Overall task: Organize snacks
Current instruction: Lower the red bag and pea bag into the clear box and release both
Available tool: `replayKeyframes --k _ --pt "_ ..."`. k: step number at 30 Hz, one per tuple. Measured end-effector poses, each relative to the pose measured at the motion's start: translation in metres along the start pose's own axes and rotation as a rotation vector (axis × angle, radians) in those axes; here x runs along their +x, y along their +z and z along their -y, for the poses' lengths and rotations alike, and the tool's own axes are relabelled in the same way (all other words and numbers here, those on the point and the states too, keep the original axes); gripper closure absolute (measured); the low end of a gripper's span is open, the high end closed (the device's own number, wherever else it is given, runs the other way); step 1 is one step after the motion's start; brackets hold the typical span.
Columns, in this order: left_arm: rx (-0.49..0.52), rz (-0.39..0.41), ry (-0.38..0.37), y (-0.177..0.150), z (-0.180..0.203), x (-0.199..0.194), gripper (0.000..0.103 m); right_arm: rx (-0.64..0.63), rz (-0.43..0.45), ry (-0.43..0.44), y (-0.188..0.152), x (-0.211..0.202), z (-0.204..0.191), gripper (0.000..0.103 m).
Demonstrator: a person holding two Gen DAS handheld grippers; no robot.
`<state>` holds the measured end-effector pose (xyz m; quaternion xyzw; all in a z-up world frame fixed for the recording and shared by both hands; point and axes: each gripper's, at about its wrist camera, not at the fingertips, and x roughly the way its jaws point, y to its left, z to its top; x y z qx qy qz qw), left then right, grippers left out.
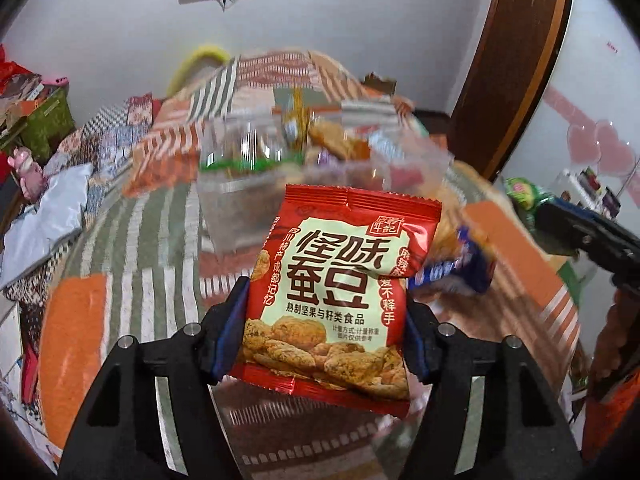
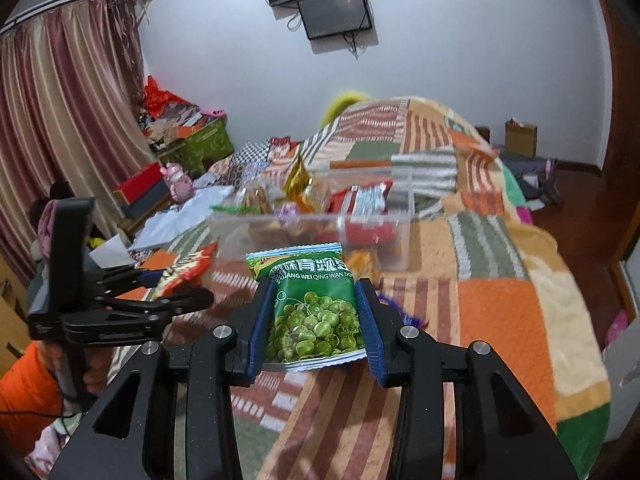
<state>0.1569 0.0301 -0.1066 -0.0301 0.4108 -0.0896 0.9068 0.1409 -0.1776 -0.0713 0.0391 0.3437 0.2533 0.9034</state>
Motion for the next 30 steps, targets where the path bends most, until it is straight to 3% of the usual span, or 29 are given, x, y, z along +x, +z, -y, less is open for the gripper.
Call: replayKeyframes --k 9,14,24,27,30 --pt "-0.055 0.084 0.009 0.058 -0.014 -0.006 0.037 -0.015 0.063 -0.037 0.043 0.022 0.006 0.065" --pt "-0.091 0.072 0.046 0.087 -0.037 0.012 0.037 0.001 0.058 -0.037 0.063 0.044 0.012 0.065" --pt "-0.083 -0.006 0.118 0.128 -0.051 0.077 0.037 -0.012 -0.033 -0.073 0.083 0.11 0.019 0.065" --pt "-0.083 -0.043 0.101 0.132 -0.047 0.097 0.037 -0.026 -0.066 -0.082 0.083 0.126 0.019 0.065" --pt "-0.037 -0.025 0.095 0.133 -0.032 0.105 0.037 -0.045 -0.1 -0.098 0.083 0.141 0.019 0.065"
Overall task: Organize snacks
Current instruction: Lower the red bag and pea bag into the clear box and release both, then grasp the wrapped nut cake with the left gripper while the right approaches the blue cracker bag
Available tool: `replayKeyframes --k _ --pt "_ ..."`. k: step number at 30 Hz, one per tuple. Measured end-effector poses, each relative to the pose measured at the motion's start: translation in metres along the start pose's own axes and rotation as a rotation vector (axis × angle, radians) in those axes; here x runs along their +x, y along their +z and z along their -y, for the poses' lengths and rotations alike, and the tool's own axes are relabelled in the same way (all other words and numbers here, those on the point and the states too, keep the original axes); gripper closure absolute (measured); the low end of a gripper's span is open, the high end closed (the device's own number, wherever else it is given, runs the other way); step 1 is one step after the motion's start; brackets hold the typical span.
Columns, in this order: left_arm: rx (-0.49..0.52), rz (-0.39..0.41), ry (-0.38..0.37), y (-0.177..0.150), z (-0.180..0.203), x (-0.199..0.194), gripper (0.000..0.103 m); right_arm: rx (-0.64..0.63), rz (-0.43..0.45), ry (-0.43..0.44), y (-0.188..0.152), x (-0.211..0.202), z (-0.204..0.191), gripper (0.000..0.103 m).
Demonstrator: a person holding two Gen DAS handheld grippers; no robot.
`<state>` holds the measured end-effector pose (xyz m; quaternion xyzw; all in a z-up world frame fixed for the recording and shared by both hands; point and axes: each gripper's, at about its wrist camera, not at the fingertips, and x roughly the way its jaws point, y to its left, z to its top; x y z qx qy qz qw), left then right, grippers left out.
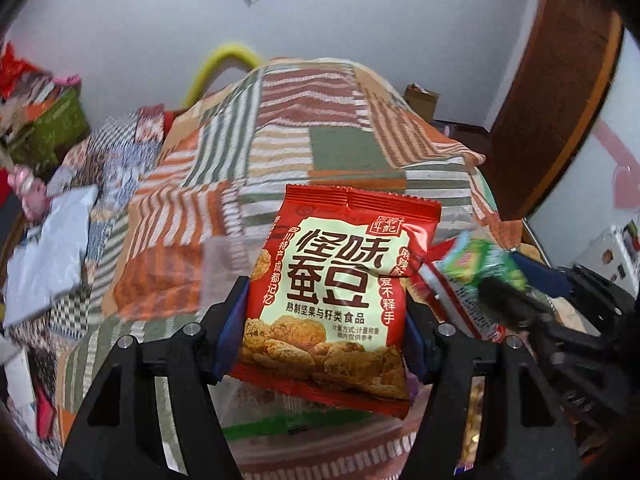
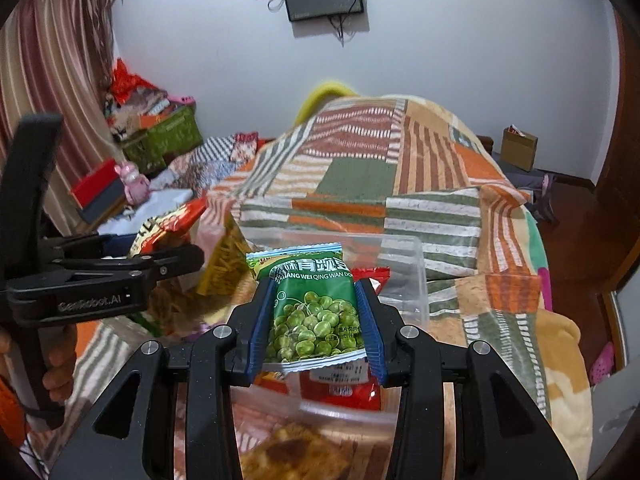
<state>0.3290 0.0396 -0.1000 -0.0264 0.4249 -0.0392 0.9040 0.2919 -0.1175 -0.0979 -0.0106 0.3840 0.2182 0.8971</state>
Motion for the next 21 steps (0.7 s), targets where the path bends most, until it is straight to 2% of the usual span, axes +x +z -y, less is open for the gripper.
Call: replayKeyframes --k 4,10,15,18,21 --pt "0.035 -0.012 -0.004 -0.001 0.013 0.009 0.037 -0.023 -0.037 -0.017 -0.004 0.011 -0.001 0.065" --pt "0.053 -0.043 0.046 -0.007 0.014 0.018 0.032 -0.033 -0.078 -0.022 -0.007 0.017 0.0 0.064" --pt "0.044 -0.036 0.021 -0.011 0.01 0.008 0.028 -0.027 -0.08 -0.017 -0.006 0.009 0.003 0.063" --pt "0.04 -0.035 -0.006 -0.016 0.009 -0.001 0.025 -0.02 -0.066 -0.013 -0.005 0.0 0.005 0.056" --pt "0.036 -0.038 -0.015 -0.021 0.01 -0.01 0.025 -0.022 -0.048 -0.019 -0.006 -0.011 0.005 0.054"
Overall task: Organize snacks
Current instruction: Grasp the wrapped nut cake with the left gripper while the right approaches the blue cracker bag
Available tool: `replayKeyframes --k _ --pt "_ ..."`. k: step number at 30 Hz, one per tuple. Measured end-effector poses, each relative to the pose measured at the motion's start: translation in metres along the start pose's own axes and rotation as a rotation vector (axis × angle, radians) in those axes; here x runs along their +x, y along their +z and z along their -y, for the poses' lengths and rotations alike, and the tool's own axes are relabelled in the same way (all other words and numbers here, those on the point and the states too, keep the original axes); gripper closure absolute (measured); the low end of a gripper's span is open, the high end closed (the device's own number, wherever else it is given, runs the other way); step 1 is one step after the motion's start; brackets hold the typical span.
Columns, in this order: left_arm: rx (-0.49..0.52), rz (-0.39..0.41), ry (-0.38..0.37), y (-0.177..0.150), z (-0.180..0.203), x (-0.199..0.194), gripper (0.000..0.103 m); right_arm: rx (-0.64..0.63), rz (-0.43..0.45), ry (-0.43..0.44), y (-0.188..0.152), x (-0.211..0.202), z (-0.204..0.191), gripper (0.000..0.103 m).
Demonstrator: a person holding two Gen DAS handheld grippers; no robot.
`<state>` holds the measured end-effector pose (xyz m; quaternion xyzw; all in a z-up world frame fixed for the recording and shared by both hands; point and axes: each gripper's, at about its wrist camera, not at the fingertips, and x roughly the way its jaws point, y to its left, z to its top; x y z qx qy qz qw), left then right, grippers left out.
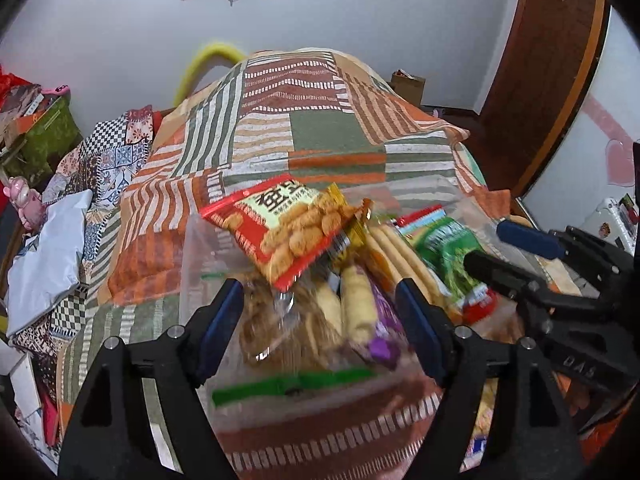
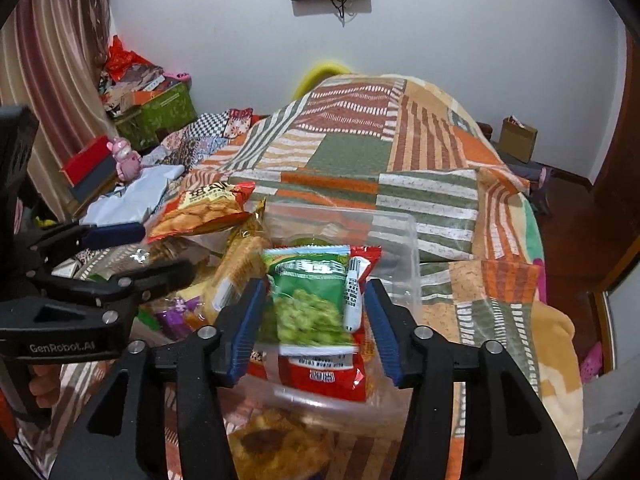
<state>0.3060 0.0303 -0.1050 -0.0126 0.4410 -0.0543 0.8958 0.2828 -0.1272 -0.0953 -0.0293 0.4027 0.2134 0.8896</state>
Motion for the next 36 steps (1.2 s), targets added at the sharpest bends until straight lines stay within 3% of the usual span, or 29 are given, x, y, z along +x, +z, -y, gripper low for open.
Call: replayKeyframes --k 5,10,16,24,32,34,36 --pt "0.008 0.032 -0.017 -0.014 0.006 -0.025 0.025 -0.008 0.034 -0.002 -0.005 -0.024 0.0 0.053" --pt "0.021 0.036 -0.04 -0.033 0.016 -0.042 0.025 -0.031 0.075 -0.026 -0.024 -0.051 -0.001 0.041" --pt "0.072 0.029 -0.059 -0.057 0.037 -0.051 0.025 -0.052 0.047 -0.031 -0.057 -0.058 0.003 0.041" --pt "0.108 -0.018 -0.139 -0.067 0.075 -0.035 0.024 -0.023 -0.012 -0.009 -0.091 -0.058 0.011 0.041" --pt "0.151 -0.074 -0.143 -0.074 0.106 -0.002 0.023 0.014 -0.016 0.007 -0.105 -0.063 0.025 0.041" --pt "0.159 -0.083 -0.145 -0.076 0.109 0.005 0.029 0.018 -0.019 0.005 -0.107 -0.063 0.026 0.041" --pt "0.156 -0.09 -0.167 -0.079 0.11 0.01 0.041 0.017 -0.023 0.003 -0.109 -0.062 0.027 0.041"
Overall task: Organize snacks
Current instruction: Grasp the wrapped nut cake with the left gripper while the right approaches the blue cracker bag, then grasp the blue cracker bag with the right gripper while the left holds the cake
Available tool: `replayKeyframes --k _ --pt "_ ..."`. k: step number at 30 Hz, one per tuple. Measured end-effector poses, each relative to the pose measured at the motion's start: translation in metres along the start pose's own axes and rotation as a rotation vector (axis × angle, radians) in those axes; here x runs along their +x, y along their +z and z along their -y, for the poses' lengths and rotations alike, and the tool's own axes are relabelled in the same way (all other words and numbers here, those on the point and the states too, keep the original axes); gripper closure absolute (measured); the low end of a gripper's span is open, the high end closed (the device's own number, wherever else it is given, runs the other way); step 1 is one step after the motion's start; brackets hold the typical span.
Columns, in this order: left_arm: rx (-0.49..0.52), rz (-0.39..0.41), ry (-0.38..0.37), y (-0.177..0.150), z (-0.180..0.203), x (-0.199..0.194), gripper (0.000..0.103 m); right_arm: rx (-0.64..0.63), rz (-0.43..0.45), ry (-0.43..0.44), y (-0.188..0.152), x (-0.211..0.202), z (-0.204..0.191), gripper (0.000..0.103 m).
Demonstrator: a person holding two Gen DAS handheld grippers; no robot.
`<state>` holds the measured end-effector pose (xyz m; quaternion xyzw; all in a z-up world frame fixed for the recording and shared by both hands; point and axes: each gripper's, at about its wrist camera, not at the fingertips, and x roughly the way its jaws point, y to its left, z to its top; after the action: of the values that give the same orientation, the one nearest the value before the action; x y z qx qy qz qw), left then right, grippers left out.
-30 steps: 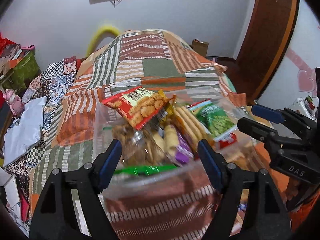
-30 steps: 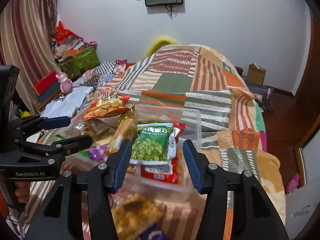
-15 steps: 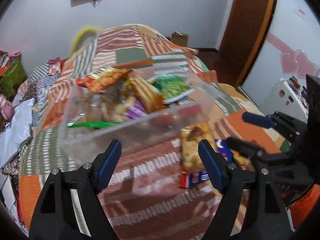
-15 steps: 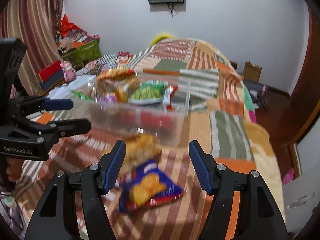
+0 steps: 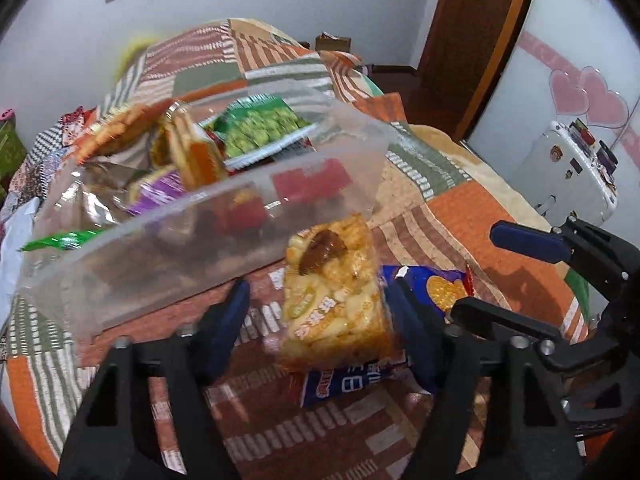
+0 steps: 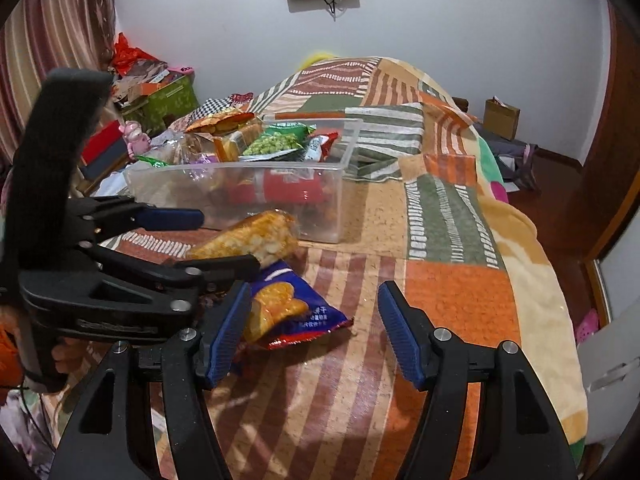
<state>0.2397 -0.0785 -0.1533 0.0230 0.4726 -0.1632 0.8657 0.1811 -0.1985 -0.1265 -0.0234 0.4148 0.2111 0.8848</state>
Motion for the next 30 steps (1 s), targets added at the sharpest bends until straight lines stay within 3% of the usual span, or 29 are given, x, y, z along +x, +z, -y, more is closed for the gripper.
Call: replayKeyframes --k 2,10,14,16,25,30 --pt "-0.012 0.005 -0.042 -0.001 -0.002 -0.001 0.052 0.0 -0.004 0.012 -0.001 0.0 0.0 0.041" --pt "0.001 0.044 0.015 -0.02 -0.009 -0.025 0.053 -0.015 -0.019 0.076 -0.002 0.005 -0.013 0.033" --pt "-0.023 0.05 0.029 -0.031 -0.025 -0.038 0.053 -0.066 -0.05 0.072 -0.001 0.017 -0.025 0.033" --pt "-0.035 0.05 0.037 -0.037 -0.033 -0.043 0.053 -0.085 -0.065 0.071 0.001 0.024 -0.028 0.027" --pt "-0.062 0.077 0.023 -0.049 -0.045 -0.062 0.053 -0.104 -0.173 0.152 0.01 0.045 -0.031 0.025" --pt "-0.061 0.09 0.02 -0.05 -0.044 -0.065 0.053 -0.133 -0.19 0.149 0.002 0.045 -0.037 0.02"
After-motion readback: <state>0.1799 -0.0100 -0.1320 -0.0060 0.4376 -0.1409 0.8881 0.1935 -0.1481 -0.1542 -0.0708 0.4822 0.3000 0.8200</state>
